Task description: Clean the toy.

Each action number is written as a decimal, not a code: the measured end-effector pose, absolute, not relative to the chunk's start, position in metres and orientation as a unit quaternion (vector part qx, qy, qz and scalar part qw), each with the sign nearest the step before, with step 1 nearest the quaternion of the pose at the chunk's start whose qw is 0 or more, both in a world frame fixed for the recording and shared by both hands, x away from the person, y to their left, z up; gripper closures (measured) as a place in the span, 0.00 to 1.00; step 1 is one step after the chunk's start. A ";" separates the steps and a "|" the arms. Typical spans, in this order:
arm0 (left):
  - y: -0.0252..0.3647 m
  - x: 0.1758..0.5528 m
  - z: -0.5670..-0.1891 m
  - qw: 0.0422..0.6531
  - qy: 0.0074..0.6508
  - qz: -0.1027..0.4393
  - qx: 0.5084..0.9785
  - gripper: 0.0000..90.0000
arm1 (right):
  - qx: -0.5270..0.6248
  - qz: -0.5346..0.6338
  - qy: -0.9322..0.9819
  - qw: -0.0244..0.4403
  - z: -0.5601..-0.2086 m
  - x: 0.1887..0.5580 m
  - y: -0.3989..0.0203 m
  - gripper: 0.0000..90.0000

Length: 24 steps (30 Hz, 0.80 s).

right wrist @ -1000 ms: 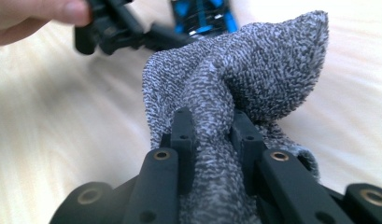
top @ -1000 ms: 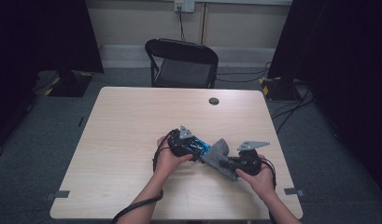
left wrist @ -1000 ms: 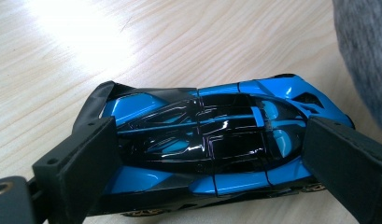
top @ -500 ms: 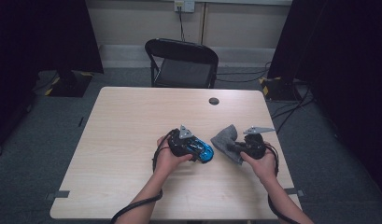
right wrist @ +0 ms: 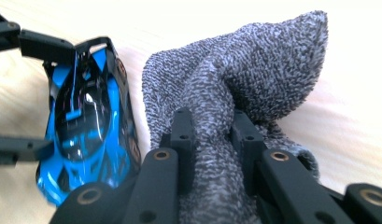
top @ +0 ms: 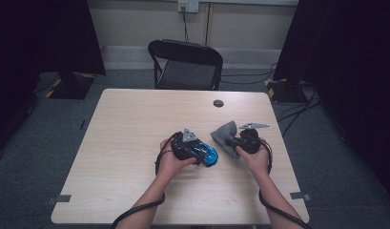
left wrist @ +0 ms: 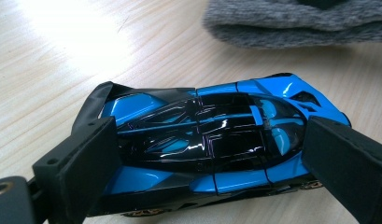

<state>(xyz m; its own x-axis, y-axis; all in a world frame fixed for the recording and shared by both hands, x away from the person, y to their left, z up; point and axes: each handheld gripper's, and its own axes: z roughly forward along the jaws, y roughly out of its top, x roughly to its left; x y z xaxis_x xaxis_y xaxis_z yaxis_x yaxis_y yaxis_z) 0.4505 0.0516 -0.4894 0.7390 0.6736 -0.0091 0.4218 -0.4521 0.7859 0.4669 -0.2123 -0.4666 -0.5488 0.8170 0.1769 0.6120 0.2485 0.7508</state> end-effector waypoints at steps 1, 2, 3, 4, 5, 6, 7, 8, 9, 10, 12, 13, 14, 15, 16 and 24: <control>0.051 0.451 -0.489 0.409 0.327 0.155 0.838 0.04 | 0.455 0.406 0.782 0.129 -0.466 0.470 -0.208 0.83; 0.051 0.451 -0.488 0.404 0.328 0.155 0.840 0.04 | 0.450 0.406 0.784 0.132 -0.466 0.474 -0.201 0.83; 0.051 0.451 -0.488 0.404 0.328 0.155 0.840 0.04 | 0.450 0.406 0.784 0.132 -0.466 0.474 -0.201 0.83; 0.051 0.451 -0.489 0.405 0.328 0.155 0.840 0.04 | 0.445 0.407 0.787 0.134 -0.466 0.480 -0.192 0.83; 0.051 0.451 -0.489 0.406 0.327 0.154 0.840 0.04 | 0.445 0.407 0.787 0.134 -0.466 0.480 -0.192 0.83; 0.052 0.451 -0.489 0.408 0.327 0.153 0.839 0.04 | 0.440 0.408 0.789 0.133 -0.465 0.483 -0.185 0.83; 0.052 0.451 -0.489 0.409 0.326 0.154 0.838 0.04 | 0.440 0.408 0.789 0.133 -0.465 0.483 -0.185 0.83; 0.052 0.451 -0.489 0.409 0.326 0.154 0.838 0.04 | 0.434 0.406 0.793 0.134 -0.465 0.485 -0.180 0.83; 0.052 0.451 -0.489 0.409 0.326 0.153 0.838 0.04 | 0.430 0.402 0.797 0.137 -0.466 0.486 -0.176 0.83; 0.052 0.450 -0.489 0.409 0.326 0.154 0.838 0.04 | 0.426 0.400 0.800 0.137 -0.467 0.488 -0.172 0.83; 0.051 0.450 -0.490 0.411 0.326 0.155 0.837 0.04 | 0.422 0.404 0.800 0.136 -0.469 0.491 -0.166 0.83; 0.051 0.450 -0.490 0.410 0.326 0.155 0.837 0.04 | 0.418 0.404 0.802 0.135 -0.470 0.492 -0.164 0.83; 0.051 0.450 -0.489 0.410 0.326 0.154 0.838 0.04 | 0.415 0.403 0.805 0.135 -0.474 0.496 -0.159 0.83; 0.051 0.450 -0.490 0.411 0.326 0.154 0.837 0.04 | 0.415 0.403 0.805 0.135 -0.474 0.496 -0.159 0.83; 0.051 0.449 -0.490 0.412 0.324 0.154 0.837 0.04 | 0.414 0.404 0.804 0.135 -0.475 0.497 -0.158 0.83; 0.052 0.449 -0.491 0.415 0.322 0.155 0.837 0.04 | 0.422 0.413 0.799 0.117 -0.488 0.505 -0.155 0.83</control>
